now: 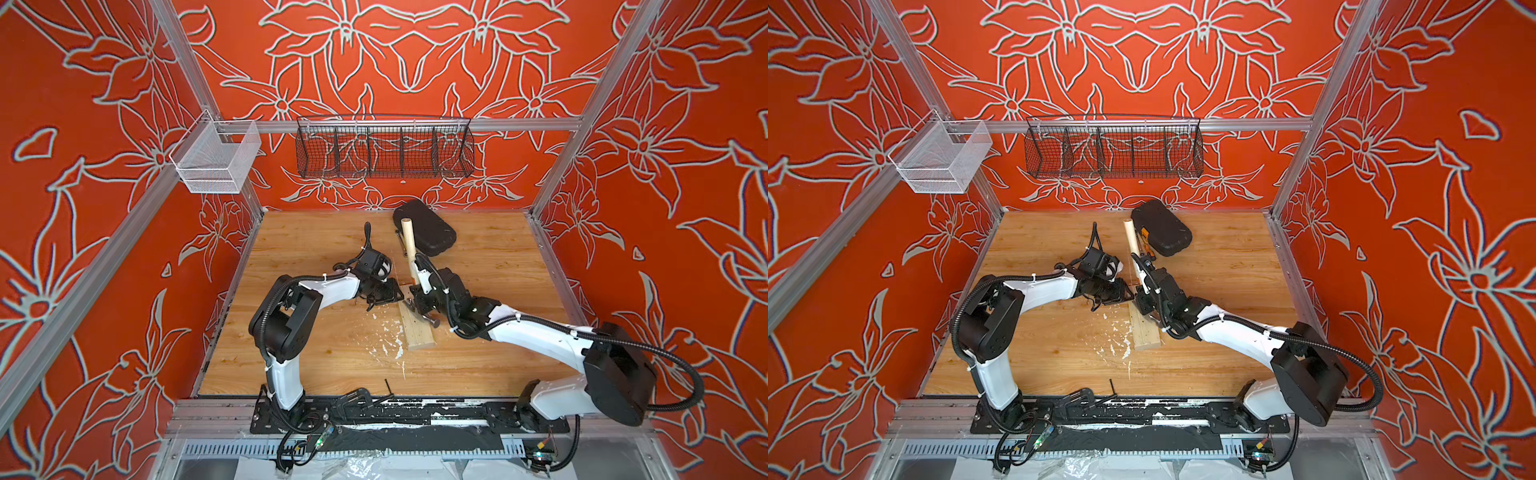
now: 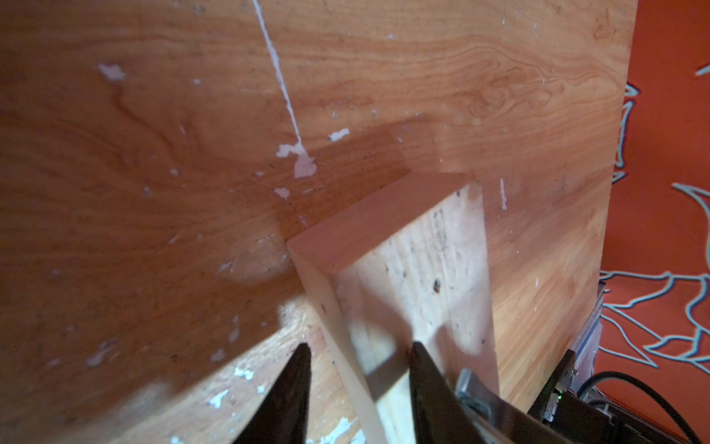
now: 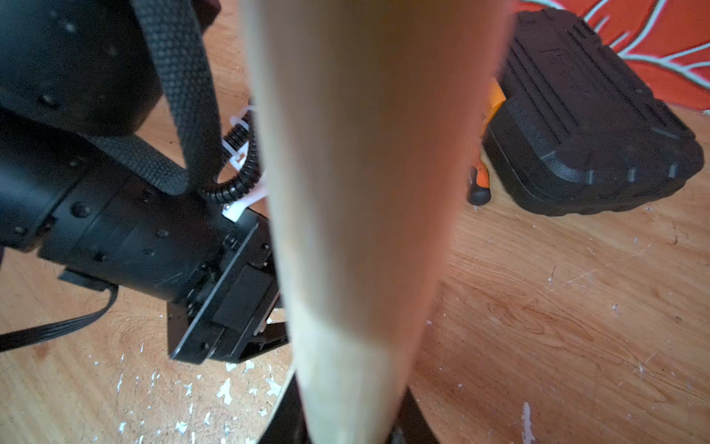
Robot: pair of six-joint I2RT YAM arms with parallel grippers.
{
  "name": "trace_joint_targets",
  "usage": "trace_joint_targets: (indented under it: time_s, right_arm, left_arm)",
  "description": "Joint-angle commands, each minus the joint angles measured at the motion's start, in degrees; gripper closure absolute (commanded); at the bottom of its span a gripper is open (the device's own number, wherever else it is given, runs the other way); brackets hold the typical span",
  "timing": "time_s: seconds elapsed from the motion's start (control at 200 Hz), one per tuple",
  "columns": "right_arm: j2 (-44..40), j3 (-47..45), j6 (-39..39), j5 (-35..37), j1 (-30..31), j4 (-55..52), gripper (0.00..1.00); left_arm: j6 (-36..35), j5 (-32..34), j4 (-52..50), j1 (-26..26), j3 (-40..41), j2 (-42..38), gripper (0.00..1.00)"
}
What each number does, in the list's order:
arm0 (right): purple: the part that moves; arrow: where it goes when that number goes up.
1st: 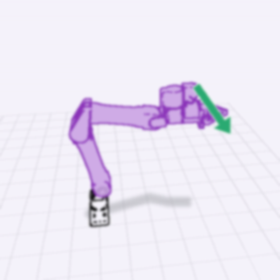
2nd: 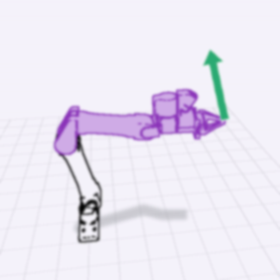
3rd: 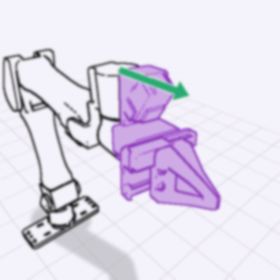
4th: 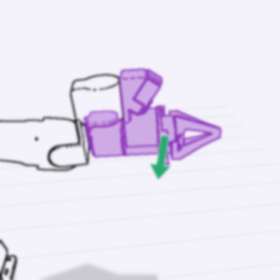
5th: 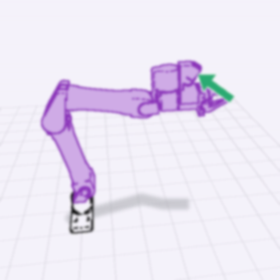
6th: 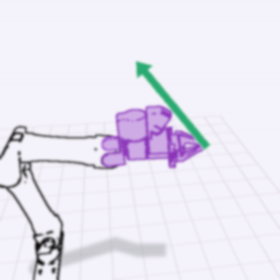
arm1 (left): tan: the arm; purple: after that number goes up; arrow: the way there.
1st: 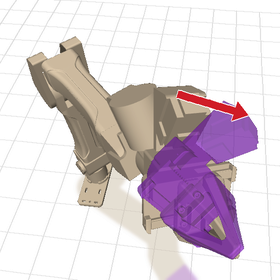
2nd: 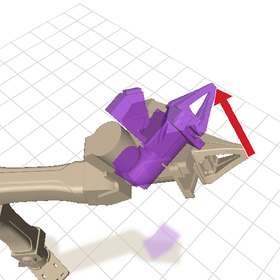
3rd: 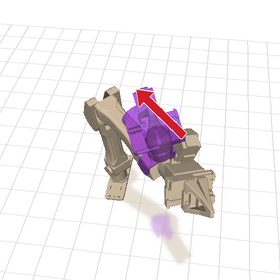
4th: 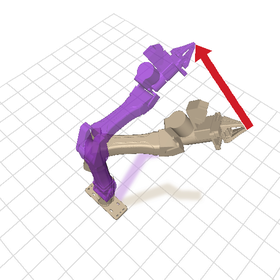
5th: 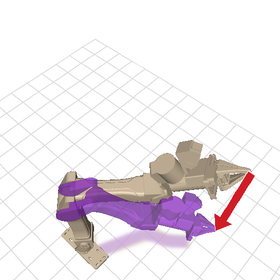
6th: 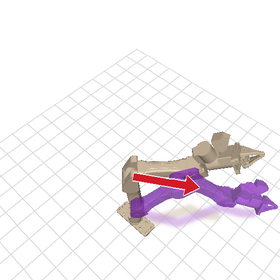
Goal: Use a claw hammer to pull out a nail
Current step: Remove the nail from the mounting plate.
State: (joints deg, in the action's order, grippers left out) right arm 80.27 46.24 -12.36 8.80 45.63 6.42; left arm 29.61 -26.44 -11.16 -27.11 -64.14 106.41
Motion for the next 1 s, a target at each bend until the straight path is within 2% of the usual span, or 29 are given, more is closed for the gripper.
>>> trace_joint_targets:
  time_s: [0.0, 0.996]
  right_arm:
    - [-1.7, -1.4, 1.0, 3.7, 0.6, 8.4, 1.0]
    - [-8.7, -12.2, 0.6, 7.9, 2.4, 22.8, 1.0]
  left_arm:
    - [0.3, 0.5, -0.8, -0.4, -0.2, 1.7, 0.6]
    - [2.6, 1.3, -0.2, -0.4, 0.9, 3.4, 0.6]
